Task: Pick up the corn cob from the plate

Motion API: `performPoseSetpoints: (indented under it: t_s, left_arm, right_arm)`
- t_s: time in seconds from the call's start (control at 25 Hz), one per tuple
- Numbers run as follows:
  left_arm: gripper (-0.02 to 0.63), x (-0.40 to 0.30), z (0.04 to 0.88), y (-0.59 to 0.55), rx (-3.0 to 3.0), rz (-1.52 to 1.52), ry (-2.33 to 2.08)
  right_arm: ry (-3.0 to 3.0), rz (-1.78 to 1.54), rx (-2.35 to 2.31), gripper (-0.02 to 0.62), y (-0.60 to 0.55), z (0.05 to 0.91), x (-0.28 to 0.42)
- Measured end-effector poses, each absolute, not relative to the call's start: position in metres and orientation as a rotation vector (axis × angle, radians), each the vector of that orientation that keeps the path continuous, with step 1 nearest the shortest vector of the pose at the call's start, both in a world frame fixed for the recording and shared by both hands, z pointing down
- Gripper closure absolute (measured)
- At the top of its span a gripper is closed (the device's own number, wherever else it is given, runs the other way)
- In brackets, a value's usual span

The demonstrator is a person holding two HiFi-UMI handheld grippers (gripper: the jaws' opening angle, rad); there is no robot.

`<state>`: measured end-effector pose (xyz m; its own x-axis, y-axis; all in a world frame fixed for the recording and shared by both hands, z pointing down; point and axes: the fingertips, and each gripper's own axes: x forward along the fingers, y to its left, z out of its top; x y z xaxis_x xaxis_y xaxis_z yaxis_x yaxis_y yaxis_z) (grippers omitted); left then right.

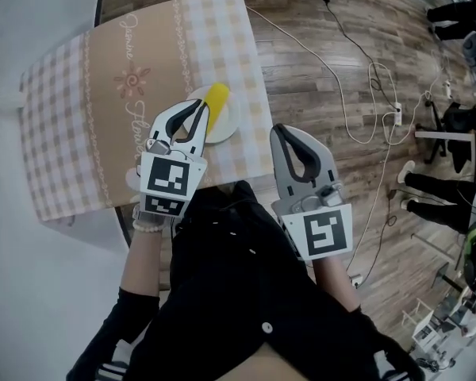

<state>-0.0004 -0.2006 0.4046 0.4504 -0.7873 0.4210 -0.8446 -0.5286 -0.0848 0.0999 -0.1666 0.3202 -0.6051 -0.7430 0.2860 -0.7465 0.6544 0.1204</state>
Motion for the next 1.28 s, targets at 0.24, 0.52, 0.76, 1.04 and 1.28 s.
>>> performPoseSetpoints:
  t_s: [0.24,0.52,0.76,1.04,1.28]
  left_arm:
    - [0.455,0.011,0.436,-0.209,2.517,0.725,-1.365]
    - [0.379,0.016,0.493,-0.209,2.414,0.902,-1.278]
    - [0.362,0.020,0.524,-0.215,2.350,0.964,-1.249]
    - [0.350,0.019,0.553,-0.220,2.267,1.000,-1.253]
    - [0.348,0.017,0.572,-0.223,2.199,0.995,-1.262]
  right_arm:
    - [-2.534,0.055,1.208,0.552,-0.166,0.330,0.111]
    - [-2.508,0.085,1.231,0.552,-0.164,0.338,0.120]
    - [-2.482,0.109,1.253,0.552,-0.163,0.344,0.129]
    - [-2.464,0.126,1.259,0.552,-0.161,0.349,0.132]
    - [-2.467,0.141,1.256,0.552,-0.161,0.350,0.130]
